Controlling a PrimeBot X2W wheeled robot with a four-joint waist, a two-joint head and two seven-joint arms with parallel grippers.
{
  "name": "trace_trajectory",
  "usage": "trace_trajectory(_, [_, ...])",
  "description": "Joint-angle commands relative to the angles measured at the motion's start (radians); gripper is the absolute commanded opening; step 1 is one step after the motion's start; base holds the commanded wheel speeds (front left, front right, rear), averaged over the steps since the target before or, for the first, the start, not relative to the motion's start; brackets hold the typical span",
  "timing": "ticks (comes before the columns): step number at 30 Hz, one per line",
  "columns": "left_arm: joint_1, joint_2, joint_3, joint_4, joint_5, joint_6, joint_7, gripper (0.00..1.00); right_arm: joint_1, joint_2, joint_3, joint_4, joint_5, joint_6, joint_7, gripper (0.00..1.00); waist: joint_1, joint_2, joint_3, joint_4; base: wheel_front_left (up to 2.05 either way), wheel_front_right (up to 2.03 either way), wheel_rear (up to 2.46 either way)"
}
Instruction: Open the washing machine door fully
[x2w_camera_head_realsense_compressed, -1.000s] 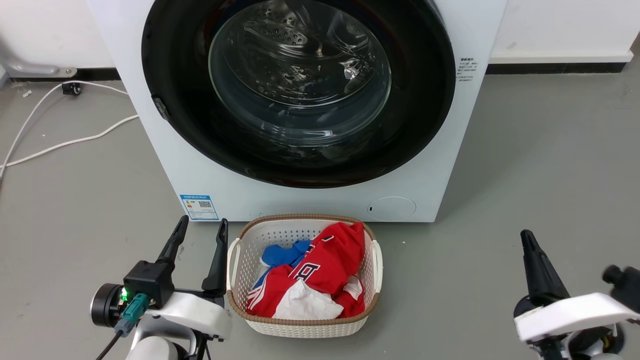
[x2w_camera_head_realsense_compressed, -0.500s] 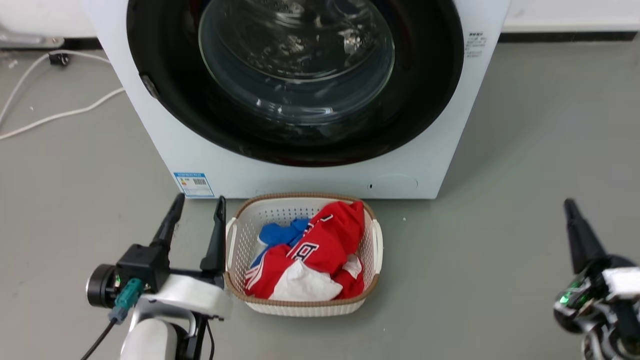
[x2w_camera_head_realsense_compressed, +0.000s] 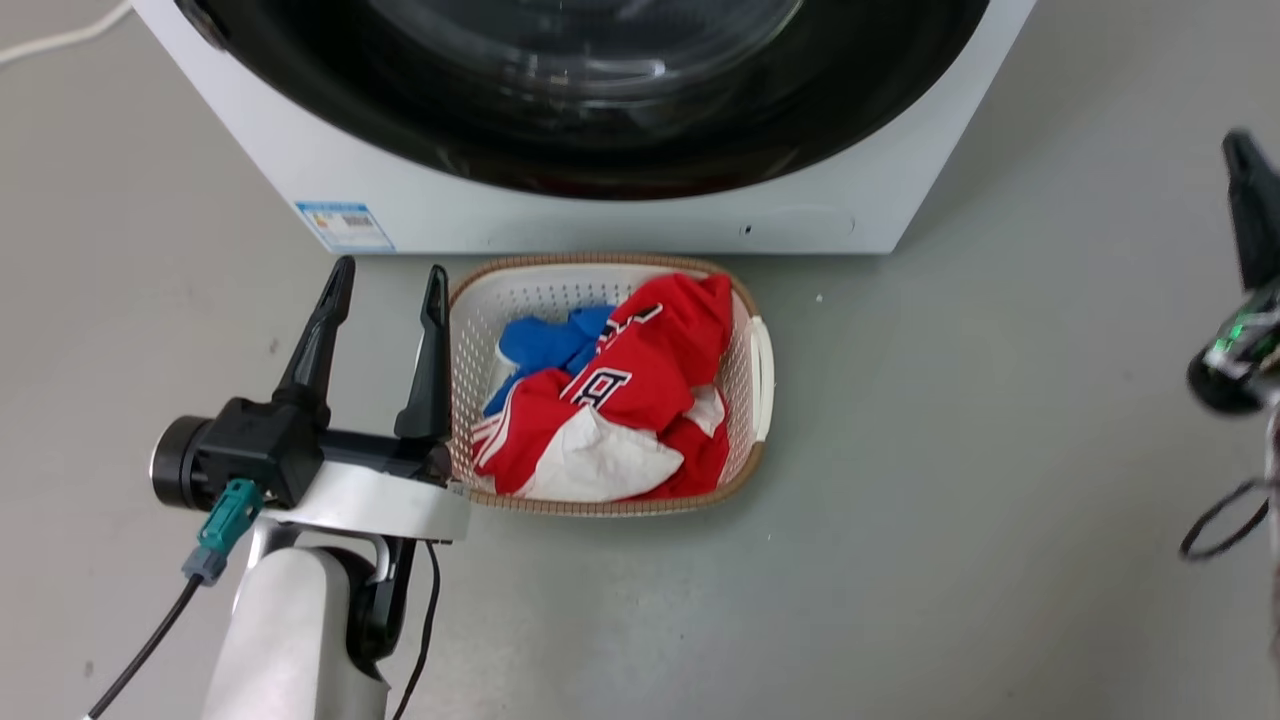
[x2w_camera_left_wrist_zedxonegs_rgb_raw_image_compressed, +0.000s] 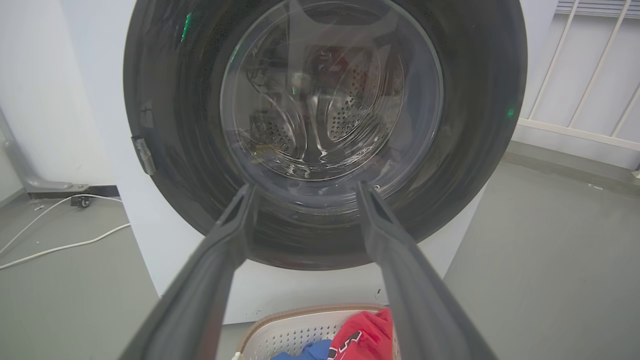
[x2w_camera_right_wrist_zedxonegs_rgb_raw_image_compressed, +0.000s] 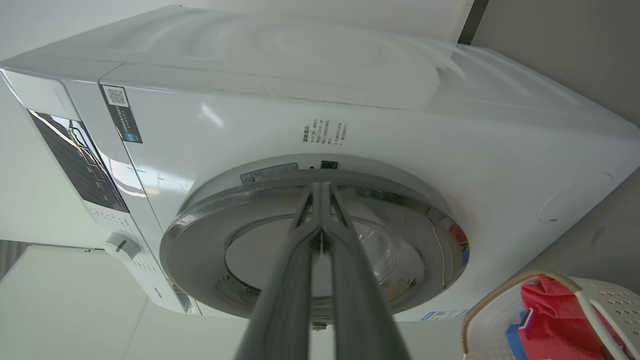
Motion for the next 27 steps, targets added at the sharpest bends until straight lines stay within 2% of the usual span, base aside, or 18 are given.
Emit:
trace_trajectory(1, [-0.027, -0.003, -0.004, -0.007, 0.002, -0.001, -0.003, 1.0, -0.08, -0.032, 0.012, 0.045, -0.007, 0.0, 0.016, 0.0, -0.0002, 0.0, 0.061, 0.014, 0.0, 0.0, 0.0])
trace_trajectory(7, [-0.077, -0.002, -0.031, -0.026, 0.003, -0.002, -0.003, 1.0, -0.32, -0.102, 0.071, 0.191, -0.047, 0.0, 0.085, 0.0, -0.0002, 0.0, 0.138, 0.039, 0.0, 0.0, 0.0])
trace_trajectory(15, [-0.117, 0.001, -0.067, -0.058, -0.005, -0.001, -0.003, 1.0, -0.554, -0.131, 0.166, 0.308, -0.139, 0.0, 0.158, 0.0, -0.0002, 0.0, 0.204, 0.06, 0.0, 0.0, 0.0])
trace_trajectory(27, [-0.15, -0.003, -0.1, -0.082, -0.01, -0.001, -0.003, 1.0, -0.793, -0.101, 0.24, 0.434, -0.242, 0.0, 0.25, 0.0, -0.0002, 0.0, 0.275, 0.087, 0.0, 0.0, 0.0])
